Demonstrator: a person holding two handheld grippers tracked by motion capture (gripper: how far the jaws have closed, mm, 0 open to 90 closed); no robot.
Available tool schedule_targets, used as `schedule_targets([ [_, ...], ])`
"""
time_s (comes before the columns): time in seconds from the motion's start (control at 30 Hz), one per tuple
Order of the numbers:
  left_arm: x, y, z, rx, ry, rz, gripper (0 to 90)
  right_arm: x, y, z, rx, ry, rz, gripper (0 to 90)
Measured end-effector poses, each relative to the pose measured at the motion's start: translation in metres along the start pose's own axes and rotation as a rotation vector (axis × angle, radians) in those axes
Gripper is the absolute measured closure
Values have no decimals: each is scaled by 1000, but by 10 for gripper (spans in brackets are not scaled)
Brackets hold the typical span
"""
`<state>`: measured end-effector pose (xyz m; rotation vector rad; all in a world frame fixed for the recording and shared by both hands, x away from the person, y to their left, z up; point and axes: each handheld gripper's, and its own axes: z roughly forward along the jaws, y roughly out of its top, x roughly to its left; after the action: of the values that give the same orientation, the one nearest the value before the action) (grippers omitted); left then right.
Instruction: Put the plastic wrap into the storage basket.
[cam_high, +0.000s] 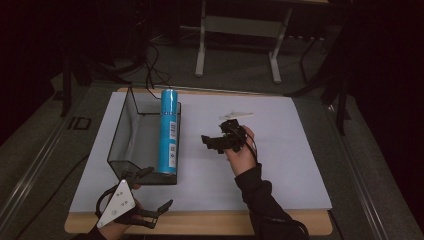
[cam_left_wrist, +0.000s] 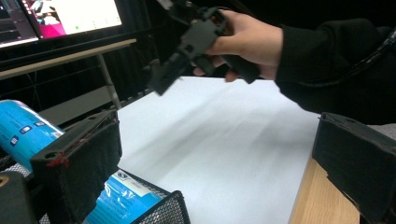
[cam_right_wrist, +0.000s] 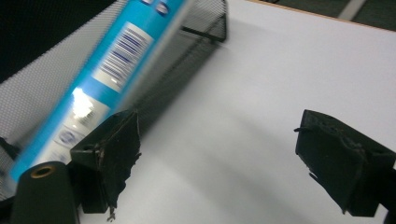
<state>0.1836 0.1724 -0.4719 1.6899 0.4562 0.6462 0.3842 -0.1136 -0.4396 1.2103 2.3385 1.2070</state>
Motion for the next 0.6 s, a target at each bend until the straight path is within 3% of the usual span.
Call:
schedule_targets([
  [0.37, 0, -1, 2, 9, 0, 0, 20, -38, -34, -37, -5, -45, 25, 138],
  [0.6, 0, -1, 2, 13, 1, 1, 20, -49, -48, -54, -8, -63, 33, 137],
])
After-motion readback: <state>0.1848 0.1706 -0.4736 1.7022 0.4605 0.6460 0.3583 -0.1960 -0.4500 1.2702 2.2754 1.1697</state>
